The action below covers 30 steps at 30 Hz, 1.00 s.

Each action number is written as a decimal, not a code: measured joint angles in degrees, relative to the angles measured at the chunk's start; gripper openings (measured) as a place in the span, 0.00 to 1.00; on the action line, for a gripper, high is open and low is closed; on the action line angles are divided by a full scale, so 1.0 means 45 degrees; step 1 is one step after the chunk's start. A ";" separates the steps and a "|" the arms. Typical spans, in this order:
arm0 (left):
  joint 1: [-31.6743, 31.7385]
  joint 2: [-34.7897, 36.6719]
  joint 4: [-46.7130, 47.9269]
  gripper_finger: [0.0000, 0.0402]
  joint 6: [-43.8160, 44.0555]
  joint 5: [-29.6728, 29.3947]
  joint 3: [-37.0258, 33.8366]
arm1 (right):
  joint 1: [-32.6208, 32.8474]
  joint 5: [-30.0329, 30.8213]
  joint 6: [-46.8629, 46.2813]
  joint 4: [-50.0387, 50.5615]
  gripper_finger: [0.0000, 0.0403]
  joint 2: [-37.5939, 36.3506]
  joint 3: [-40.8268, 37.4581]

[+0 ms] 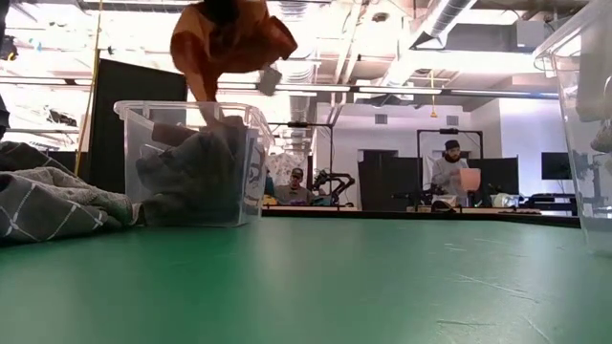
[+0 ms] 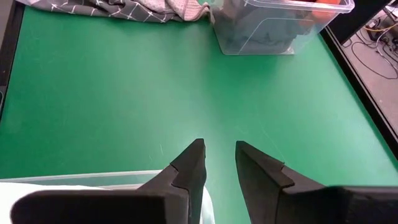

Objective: Sort towels by color in basket
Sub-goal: Put the orange towel into the top transparent bin

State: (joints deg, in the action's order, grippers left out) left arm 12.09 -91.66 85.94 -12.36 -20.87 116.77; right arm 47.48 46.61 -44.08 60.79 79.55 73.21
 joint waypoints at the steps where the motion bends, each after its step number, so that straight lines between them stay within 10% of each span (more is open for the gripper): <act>1: -0.0023 0.0000 -0.0074 0.02 0.0000 -0.0001 -0.0227 | 0.0000 -0.0001 -0.0003 -0.0010 0.30 0.0000 0.0000; 30: 0.0307 0.1796 -0.6040 0.02 -0.0077 0.0640 -0.8956 | 0.0000 -0.0005 0.0143 -0.0095 0.30 0.0000 0.0000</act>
State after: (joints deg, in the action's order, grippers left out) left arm 13.47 -83.57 58.76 -12.70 -17.98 76.46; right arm 47.49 46.59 -43.44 60.36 79.55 73.21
